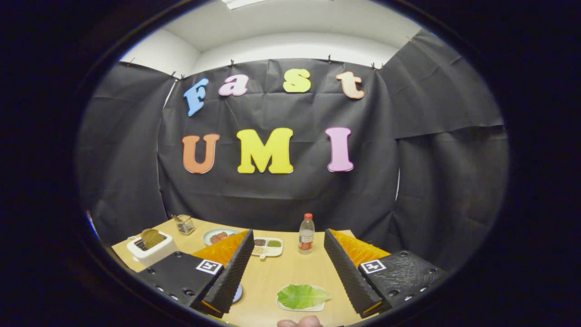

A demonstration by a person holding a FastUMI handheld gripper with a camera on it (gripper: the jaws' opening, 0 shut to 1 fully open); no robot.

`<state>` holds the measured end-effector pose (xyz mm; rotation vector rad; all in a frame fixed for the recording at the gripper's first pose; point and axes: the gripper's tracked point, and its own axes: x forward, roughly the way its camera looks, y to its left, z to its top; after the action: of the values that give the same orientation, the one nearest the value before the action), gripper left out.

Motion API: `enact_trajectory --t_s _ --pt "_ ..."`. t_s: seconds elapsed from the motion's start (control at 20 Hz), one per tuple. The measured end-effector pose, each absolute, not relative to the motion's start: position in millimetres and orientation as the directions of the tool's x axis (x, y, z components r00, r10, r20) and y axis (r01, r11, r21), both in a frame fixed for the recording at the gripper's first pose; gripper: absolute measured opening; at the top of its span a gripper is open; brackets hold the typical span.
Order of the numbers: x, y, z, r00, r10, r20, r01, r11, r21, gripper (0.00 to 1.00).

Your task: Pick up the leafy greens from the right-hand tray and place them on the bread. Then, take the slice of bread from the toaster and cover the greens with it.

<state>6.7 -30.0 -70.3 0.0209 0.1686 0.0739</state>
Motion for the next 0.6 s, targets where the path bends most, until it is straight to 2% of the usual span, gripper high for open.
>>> enact_trajectory --t_s 0.6 --pt "16 -46 -199 0.871 0.147 -0.468 -0.196 0.979 -0.057 0.95"
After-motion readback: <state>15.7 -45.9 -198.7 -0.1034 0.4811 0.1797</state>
